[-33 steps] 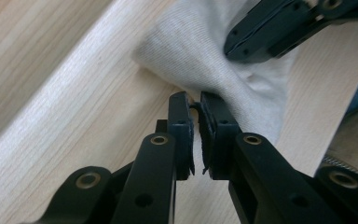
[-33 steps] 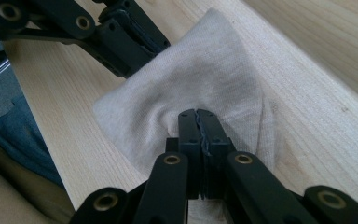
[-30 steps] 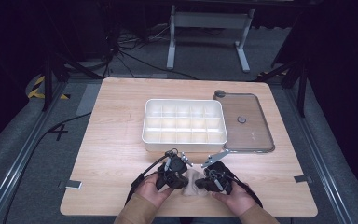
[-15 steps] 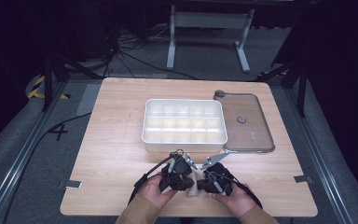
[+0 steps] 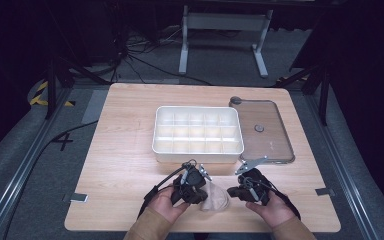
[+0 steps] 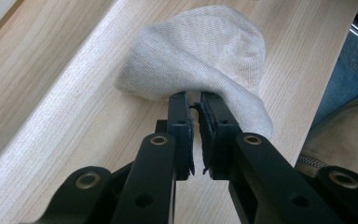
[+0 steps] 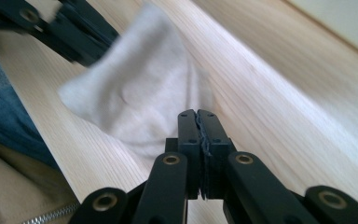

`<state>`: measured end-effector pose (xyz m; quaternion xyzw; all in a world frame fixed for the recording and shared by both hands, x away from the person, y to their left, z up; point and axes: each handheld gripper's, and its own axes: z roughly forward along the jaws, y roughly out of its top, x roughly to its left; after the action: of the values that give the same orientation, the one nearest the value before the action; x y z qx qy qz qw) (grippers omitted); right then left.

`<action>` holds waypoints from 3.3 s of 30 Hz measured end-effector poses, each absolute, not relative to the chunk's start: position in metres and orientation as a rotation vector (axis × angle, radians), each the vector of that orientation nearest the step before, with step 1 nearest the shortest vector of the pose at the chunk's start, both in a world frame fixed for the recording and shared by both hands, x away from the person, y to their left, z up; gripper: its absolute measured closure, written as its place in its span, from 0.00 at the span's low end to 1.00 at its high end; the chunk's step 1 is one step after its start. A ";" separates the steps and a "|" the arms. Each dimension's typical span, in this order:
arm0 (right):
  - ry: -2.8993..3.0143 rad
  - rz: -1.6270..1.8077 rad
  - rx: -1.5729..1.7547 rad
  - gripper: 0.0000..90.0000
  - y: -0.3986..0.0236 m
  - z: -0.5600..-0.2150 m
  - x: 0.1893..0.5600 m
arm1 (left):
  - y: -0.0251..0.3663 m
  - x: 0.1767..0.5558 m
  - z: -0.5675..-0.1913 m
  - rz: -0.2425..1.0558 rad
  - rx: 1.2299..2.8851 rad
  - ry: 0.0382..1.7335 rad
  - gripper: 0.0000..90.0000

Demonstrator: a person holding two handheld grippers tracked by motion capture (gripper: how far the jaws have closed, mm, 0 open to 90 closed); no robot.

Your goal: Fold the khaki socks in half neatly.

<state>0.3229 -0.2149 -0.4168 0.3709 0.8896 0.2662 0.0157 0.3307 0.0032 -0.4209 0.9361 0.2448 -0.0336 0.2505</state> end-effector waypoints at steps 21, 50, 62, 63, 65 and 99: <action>2.847 0.772 1.141 0.99 -0.201 -0.437 0.317 | -0.014 0.327 -0.416 -0.067 2.554 0.597 0.91; 2.789 0.928 1.202 0.99 -0.205 -0.424 0.318 | -0.024 0.322 -0.426 -0.073 2.559 0.597 0.93; 2.742 1.045 1.127 0.99 -0.190 -0.413 0.318 | -0.023 0.320 -0.424 -0.060 2.562 0.604 0.93; 2.749 1.029 1.136 0.99 -0.188 -0.417 0.321 | -0.023 0.319 -0.424 -0.035 2.565 0.577 0.93; 2.748 1.025 1.140 0.99 -0.188 -0.419 0.322 | -0.023 0.319 -0.424 -0.035 2.566 0.574 0.93; 2.718 0.981 1.180 0.87 -0.201 -0.419 0.321 | -0.023 0.302 -0.426 -0.081 2.608 0.568 0.94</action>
<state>0.3207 -0.2006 -0.4188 0.3780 0.8707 0.3143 0.0104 0.3025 -0.0233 -0.4259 0.9497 0.2068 -0.0295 0.2333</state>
